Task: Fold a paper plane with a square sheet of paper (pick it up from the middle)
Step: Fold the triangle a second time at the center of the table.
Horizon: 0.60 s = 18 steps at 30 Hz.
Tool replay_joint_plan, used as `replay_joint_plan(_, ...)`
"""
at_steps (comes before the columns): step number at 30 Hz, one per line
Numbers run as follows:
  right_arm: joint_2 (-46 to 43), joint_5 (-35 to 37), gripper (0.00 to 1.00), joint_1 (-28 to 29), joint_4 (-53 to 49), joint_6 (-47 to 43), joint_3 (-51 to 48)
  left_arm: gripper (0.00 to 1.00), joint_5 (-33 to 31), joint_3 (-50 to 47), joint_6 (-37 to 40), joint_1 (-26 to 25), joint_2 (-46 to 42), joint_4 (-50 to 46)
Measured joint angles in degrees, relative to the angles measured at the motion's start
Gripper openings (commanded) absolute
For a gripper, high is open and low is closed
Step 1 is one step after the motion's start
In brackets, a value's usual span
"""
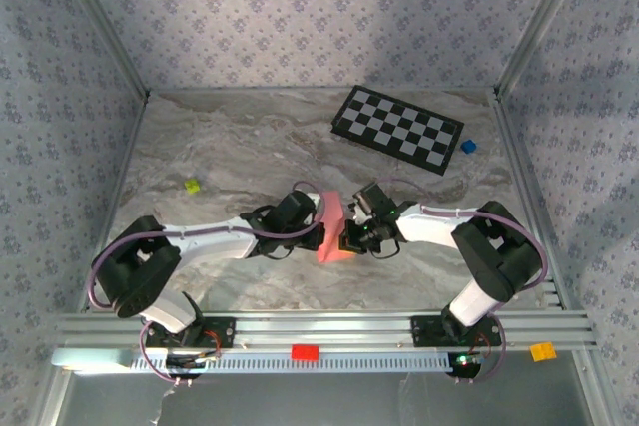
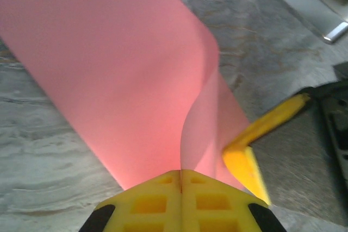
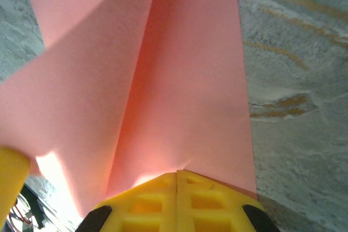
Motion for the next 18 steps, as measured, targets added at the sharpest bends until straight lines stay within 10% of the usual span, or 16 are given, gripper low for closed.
replay_joint_plan(18, -0.04, 0.00, 0.05, 0.00, 0.20, 0.00, -0.15, 0.00, -2.86, 2.69, 1.70, 0.42, 5.31, -3.43)
